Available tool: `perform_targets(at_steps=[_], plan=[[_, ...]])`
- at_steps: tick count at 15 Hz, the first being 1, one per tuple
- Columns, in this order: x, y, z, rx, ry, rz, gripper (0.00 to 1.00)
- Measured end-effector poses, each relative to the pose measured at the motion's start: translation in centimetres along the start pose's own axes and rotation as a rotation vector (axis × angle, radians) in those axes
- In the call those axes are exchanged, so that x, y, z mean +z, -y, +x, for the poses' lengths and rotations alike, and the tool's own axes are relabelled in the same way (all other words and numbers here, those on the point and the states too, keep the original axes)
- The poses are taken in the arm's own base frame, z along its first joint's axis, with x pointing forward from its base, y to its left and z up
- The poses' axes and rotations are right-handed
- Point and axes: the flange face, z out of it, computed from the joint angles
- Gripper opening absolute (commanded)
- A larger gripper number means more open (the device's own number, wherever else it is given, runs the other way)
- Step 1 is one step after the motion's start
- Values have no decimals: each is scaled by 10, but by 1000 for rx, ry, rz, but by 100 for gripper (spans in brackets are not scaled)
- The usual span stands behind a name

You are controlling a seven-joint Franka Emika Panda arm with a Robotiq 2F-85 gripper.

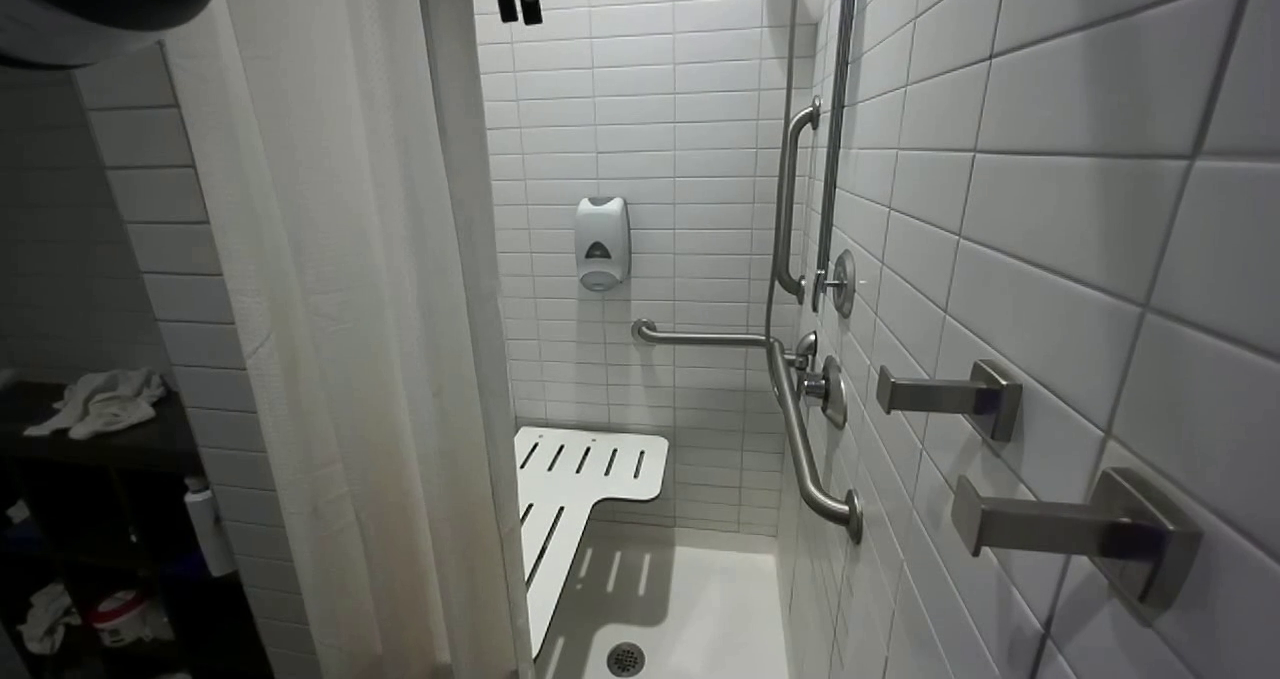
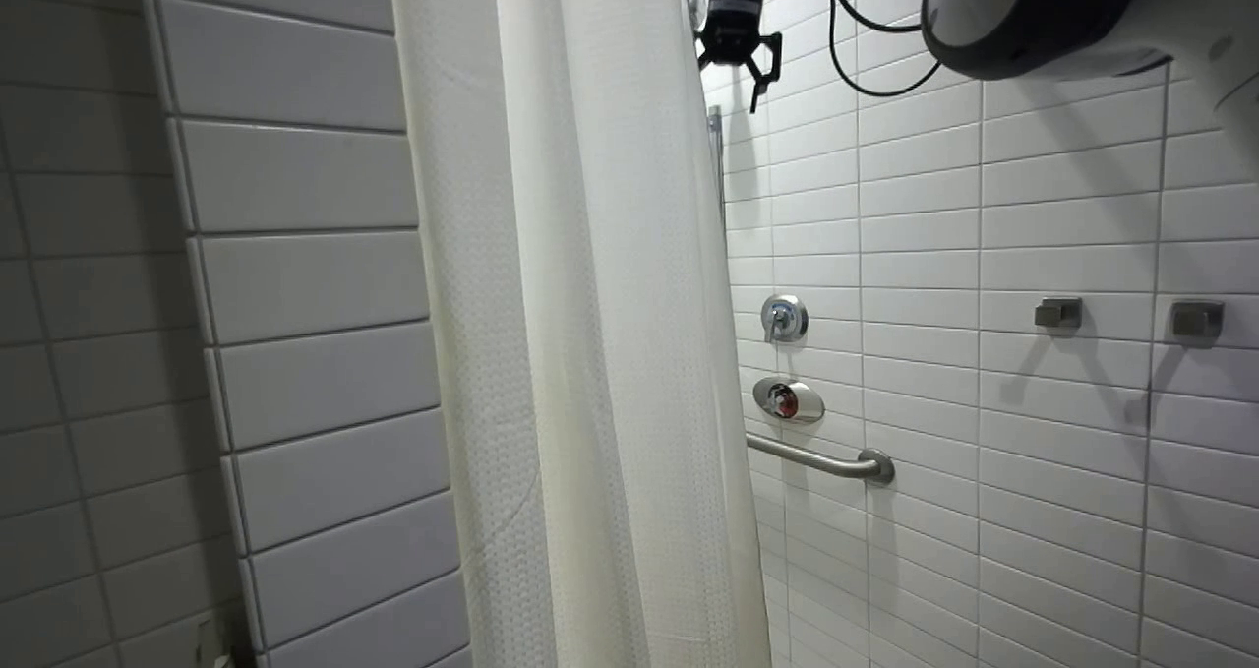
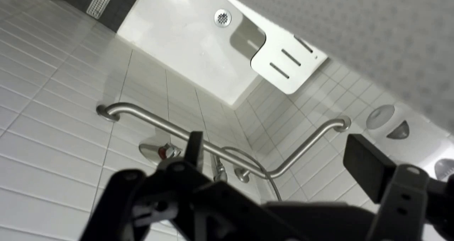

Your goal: Pull the shower curtain closed

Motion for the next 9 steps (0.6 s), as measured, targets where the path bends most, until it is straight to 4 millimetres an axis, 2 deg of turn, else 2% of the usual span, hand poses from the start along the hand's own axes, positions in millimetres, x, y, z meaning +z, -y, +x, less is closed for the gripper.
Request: perform_targets(at_steps=[6, 9], plan=[[-32, 20, -7, 67, -273, -20, 100], [-35, 28, -18, 81, -350, -42, 100]])
